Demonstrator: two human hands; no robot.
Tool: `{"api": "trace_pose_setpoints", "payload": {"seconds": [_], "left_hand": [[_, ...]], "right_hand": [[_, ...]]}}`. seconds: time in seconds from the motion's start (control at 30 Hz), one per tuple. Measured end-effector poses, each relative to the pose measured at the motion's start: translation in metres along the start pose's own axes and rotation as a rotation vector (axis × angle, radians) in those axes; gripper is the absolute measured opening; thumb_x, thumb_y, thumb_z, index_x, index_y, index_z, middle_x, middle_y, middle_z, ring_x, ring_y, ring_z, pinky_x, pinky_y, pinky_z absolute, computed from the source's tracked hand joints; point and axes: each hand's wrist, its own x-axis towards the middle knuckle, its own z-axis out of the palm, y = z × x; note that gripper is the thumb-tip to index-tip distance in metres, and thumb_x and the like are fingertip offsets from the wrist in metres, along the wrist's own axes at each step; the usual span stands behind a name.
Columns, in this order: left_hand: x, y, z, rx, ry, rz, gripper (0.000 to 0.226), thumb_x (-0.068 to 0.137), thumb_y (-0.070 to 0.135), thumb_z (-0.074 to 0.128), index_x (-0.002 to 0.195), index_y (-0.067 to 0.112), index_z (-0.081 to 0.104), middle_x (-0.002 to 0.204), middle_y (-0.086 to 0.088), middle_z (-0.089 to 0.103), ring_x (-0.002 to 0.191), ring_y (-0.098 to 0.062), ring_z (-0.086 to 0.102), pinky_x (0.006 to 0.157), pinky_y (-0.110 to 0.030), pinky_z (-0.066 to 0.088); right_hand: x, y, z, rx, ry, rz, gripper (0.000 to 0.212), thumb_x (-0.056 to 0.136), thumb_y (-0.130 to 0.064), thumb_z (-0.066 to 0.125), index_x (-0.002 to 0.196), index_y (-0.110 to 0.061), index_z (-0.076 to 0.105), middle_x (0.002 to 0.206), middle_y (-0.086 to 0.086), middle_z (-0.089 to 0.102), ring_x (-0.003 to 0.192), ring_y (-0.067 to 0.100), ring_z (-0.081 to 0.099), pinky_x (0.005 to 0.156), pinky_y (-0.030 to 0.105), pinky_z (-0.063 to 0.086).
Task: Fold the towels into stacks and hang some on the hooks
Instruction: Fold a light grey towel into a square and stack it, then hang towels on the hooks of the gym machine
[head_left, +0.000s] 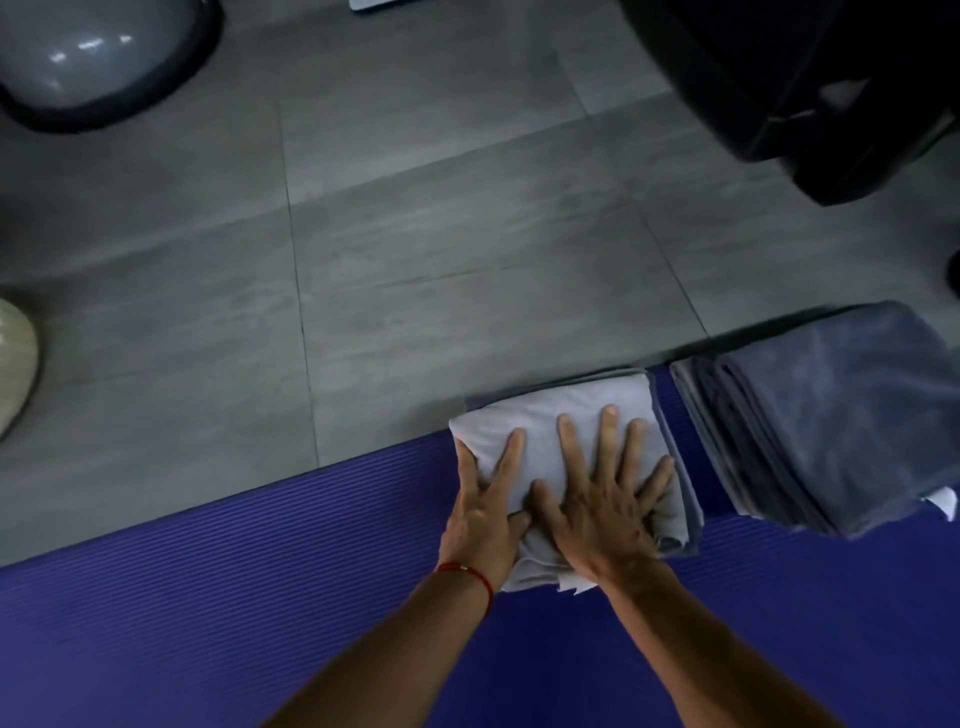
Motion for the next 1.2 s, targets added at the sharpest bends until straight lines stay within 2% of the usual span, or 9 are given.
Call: {"api": "trace_pose_setpoints", "payload": {"seconds": [0.2, 0.27, 0.33, 0.43, 0.53, 0.63, 0.8, 1.0, 1.2], "left_hand": [[-0.019, 0.019, -0.018, 0.163, -0.010, -0.084, 0.070, 0.102, 0.049, 0.044, 0.142, 0.072, -0.009, 0.165, 0.005, -0.026, 0.142, -0.036, 0.039, 0.107, -0.054, 0.043], [-0.053, 0.020, -0.021, 0.102, 0.157, -0.021, 0.054, 0.106, 0.044, 0.034, 0.150, 0.064, 0.010, 0.170, 0.001, 0.004, 0.131, -0.033, 0.050, 0.099, -0.045, 0.048], [-0.104, 0.000, -0.008, -0.073, 0.365, 0.014, 0.045, 0.108, 0.035, 0.036, 0.151, 0.045, 0.034, 0.156, 0.004, 0.037, 0.120, -0.021, 0.055, 0.092, -0.035, 0.046], [-0.182, -0.069, 0.042, 0.016, 0.241, -0.042, 0.052, 0.096, 0.022, 0.056, 0.147, 0.029, 0.049, 0.152, -0.006, 0.044, 0.137, -0.023, 0.046, 0.110, -0.033, 0.042], [-0.240, -0.127, 0.086, 0.128, -0.010, -0.226, 0.066, 0.090, 0.013, 0.062, 0.151, 0.033, 0.044, 0.165, -0.009, 0.024, 0.153, -0.022, 0.022, 0.123, -0.026, 0.022], [-0.286, -0.158, 0.113, 0.225, -0.134, -0.332, 0.075, 0.093, 0.016, 0.060, 0.155, 0.044, 0.029, 0.170, -0.002, 0.000, 0.155, -0.029, 0.012, 0.124, -0.032, 0.019], [-0.313, -0.192, 0.139, 0.352, -0.211, -0.318, 0.115, 0.086, 0.018, 0.074, 0.137, 0.072, -0.013, 0.138, 0.028, -0.056, 0.148, -0.045, -0.002, 0.111, -0.061, 0.038], [-0.314, -0.174, 0.164, 0.460, -0.188, -0.336, 0.129, 0.075, 0.042, 0.086, 0.153, 0.050, -0.017, 0.156, -0.001, -0.046, 0.145, -0.058, -0.016, 0.104, -0.078, 0.030], [-0.314, -0.178, 0.167, 0.497, -0.195, -0.309, 0.129, 0.078, 0.037, 0.084, 0.155, 0.044, -0.019, 0.154, -0.006, -0.047, 0.143, -0.061, -0.019, 0.102, -0.080, 0.030]], "right_hand": [[-0.003, 0.000, -0.019, -0.048, -0.176, -0.015, 0.082, 0.093, -0.077, 0.006, 0.153, -0.038, -0.032, 0.161, 0.011, -0.040, 0.150, 0.041, -0.030, 0.116, 0.071, -0.012], [-0.019, 0.004, -0.038, -0.045, -0.147, -0.047, 0.074, 0.098, -0.067, 0.013, 0.161, -0.033, -0.007, 0.169, 0.012, -0.012, 0.155, 0.039, -0.008, 0.119, 0.069, -0.002], [-0.062, 0.017, -0.052, 0.111, 0.131, -0.108, 0.059, 0.101, -0.045, 0.034, 0.154, -0.021, 0.034, 0.160, 0.014, 0.032, 0.149, 0.036, 0.028, 0.120, 0.062, 0.018], [-0.158, 0.060, -0.021, 0.299, 0.366, -0.128, 0.031, 0.090, -0.008, 0.060, 0.120, -0.015, 0.063, 0.117, 0.009, 0.064, 0.106, 0.032, 0.061, 0.087, 0.049, 0.053], [-0.242, 0.108, 0.042, 0.134, -0.076, -0.077, 0.050, 0.093, -0.018, 0.064, 0.141, -0.028, 0.055, 0.144, 0.007, 0.050, 0.130, 0.035, 0.051, 0.097, 0.051, 0.049], [-0.298, 0.133, 0.079, -0.100, -0.379, -0.109, 0.078, 0.100, -0.042, 0.056, 0.161, -0.044, 0.009, 0.171, 0.000, -0.012, 0.157, 0.030, -0.006, 0.120, 0.059, 0.019], [-0.305, 0.132, 0.090, -0.179, -0.461, -0.130, 0.097, 0.096, -0.041, 0.065, 0.161, -0.040, -0.007, 0.167, 0.003, -0.027, 0.154, 0.034, -0.022, 0.116, 0.073, 0.013], [-0.303, 0.140, 0.111, -0.196, -0.413, -0.101, 0.110, 0.086, -0.048, 0.076, 0.161, -0.040, -0.004, 0.167, 0.003, -0.025, 0.154, 0.034, -0.020, 0.113, 0.077, 0.013], [-0.300, 0.141, 0.109, -0.208, -0.407, -0.118, 0.112, 0.085, -0.050, 0.075, 0.161, -0.041, -0.007, 0.166, 0.003, -0.030, 0.154, 0.033, -0.023, 0.115, 0.076, 0.008]]}}
